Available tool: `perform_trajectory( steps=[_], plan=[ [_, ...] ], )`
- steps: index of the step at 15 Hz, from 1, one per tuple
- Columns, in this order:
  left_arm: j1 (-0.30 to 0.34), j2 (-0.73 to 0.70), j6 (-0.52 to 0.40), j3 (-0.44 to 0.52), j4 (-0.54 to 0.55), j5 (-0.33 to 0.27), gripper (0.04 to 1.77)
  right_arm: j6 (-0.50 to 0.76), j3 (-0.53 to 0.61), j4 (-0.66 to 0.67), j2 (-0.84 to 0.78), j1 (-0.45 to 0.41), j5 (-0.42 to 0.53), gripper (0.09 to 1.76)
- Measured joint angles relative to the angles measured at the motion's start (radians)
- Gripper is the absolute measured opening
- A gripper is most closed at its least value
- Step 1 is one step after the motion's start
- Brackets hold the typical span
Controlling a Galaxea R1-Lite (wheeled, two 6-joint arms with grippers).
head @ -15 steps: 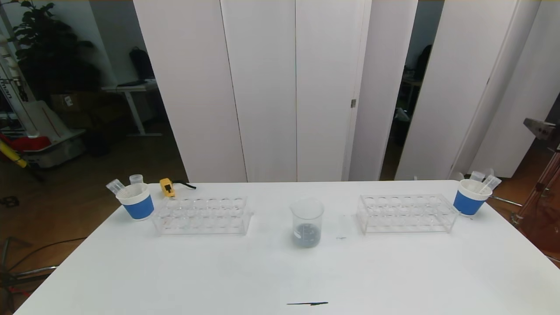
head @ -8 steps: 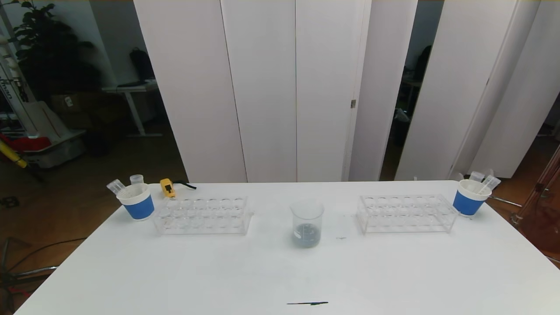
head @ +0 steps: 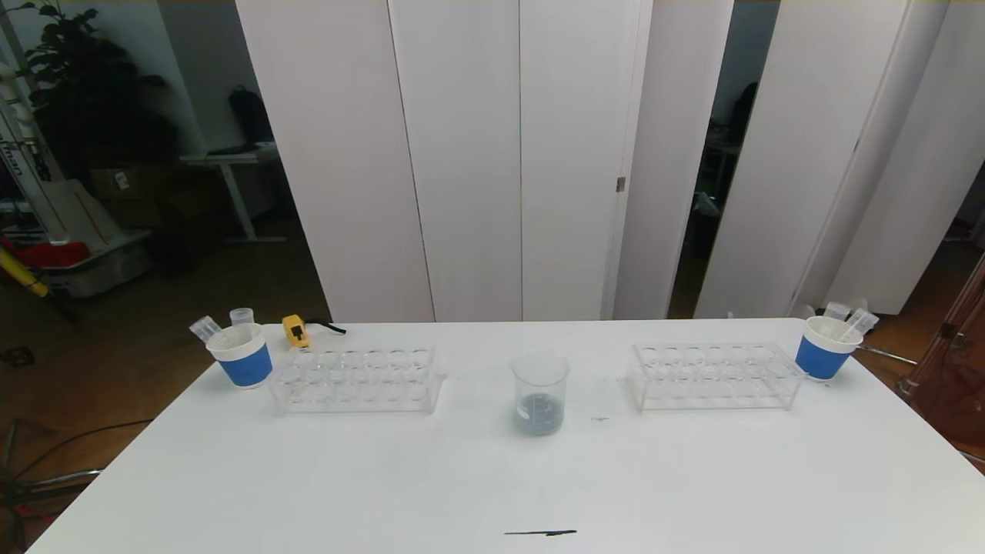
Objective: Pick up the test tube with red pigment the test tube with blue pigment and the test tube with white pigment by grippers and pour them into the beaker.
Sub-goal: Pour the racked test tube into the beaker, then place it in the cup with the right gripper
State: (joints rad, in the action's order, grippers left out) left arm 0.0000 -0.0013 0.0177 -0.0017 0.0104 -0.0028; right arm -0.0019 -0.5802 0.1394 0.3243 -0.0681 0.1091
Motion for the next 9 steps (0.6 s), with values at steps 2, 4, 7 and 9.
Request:
perform_trajectory(
  steps=[2, 4, 7, 9],
  plan=[
    [0.0, 0.0, 0.0, 0.0, 0.0, 0.0, 1.75, -0.017, 0.127, 0.001, -0.081, 0.044, -0.041, 1.75],
    [0.0, 0.0, 0.0, 0.0, 0.0, 0.0, 1.75, -0.029, 0.239, 0.003, -0.16, 0.064, -0.052, 1.75],
    [0.0, 0.0, 0.0, 0.0, 0.0, 0.0, 1.75, -0.036, 0.395, 0.003, -0.264, 0.072, -0.057, 1.75],
    [0.0, 0.0, 0.0, 0.0, 0.0, 0.0, 1.75, -0.027, 0.46, 0.004, -0.3, 0.072, -0.064, 1.75]
  ],
)
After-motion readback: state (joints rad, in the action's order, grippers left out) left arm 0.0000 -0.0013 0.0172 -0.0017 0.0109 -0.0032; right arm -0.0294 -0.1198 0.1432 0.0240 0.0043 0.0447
